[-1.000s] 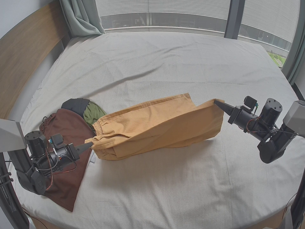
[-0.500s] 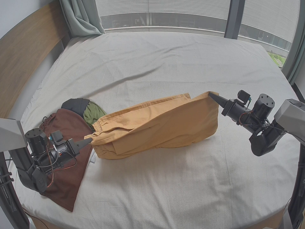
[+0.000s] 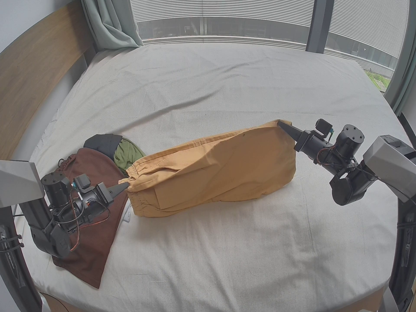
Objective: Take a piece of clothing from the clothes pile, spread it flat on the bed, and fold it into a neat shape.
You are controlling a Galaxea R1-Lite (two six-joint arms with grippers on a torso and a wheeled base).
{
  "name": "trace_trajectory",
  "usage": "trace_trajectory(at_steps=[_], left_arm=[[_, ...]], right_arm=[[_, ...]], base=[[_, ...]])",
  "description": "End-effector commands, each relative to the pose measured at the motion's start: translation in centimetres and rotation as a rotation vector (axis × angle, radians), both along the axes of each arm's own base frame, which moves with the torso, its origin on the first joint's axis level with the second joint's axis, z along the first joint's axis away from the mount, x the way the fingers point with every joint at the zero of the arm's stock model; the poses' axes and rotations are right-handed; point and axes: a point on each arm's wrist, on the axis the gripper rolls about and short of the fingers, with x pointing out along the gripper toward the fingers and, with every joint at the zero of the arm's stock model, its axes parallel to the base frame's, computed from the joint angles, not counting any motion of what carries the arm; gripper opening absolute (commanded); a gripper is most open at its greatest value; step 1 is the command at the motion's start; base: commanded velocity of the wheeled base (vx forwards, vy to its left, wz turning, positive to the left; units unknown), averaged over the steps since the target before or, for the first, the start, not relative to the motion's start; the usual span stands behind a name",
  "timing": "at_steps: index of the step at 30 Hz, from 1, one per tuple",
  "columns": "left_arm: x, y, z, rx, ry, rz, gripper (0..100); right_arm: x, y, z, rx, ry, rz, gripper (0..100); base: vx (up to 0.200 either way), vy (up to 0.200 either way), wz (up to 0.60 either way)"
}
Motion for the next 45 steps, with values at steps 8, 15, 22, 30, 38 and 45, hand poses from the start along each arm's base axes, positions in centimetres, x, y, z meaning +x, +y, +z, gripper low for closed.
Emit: trace_trajectory(at_steps=[8, 15, 22, 30, 38, 45], left_arm=[[1.8, 0.0, -1.7, 0.007, 0.012, 0.046, 0], [3.1, -0.1, -1.9, 0.014, -0.012, 0.095, 0], [4.0, -0.2, -1.8, -0.015, -0.021, 0.105, 0], [4.5, -0.3, -2.3, -0.015, -0.021, 0.105, 0], [4.9, -0.2, -2.5, -0.013, -0.023, 0.110, 0], [5.3, 0.0, -2.6, -0.015, -0.033, 0.114, 0]], right_arm=[[2.6, 0.1, -1.1, 0.002, 0.028, -0.007, 0], [4.0, 0.2, -1.1, 0.001, 0.033, -0.009, 0], [5.1, 0.1, -1.6, 0.002, 0.031, -0.015, 0], [5.7, 0.2, -2.0, 0.000, 0.040, -0.013, 0], [6.3, 0.6, -1.9, 0.000, 0.046, -0.010, 0], [6.7, 0.6, -1.9, -0.004, 0.045, -0.010, 0]], base=[[0.000, 0.000, 0.00], [0.000, 0.000, 0.00], [0.000, 0.000, 0.00], [0.000, 0.000, 0.00], [0.000, 0.000, 0.00], [0.000, 0.000, 0.00]])
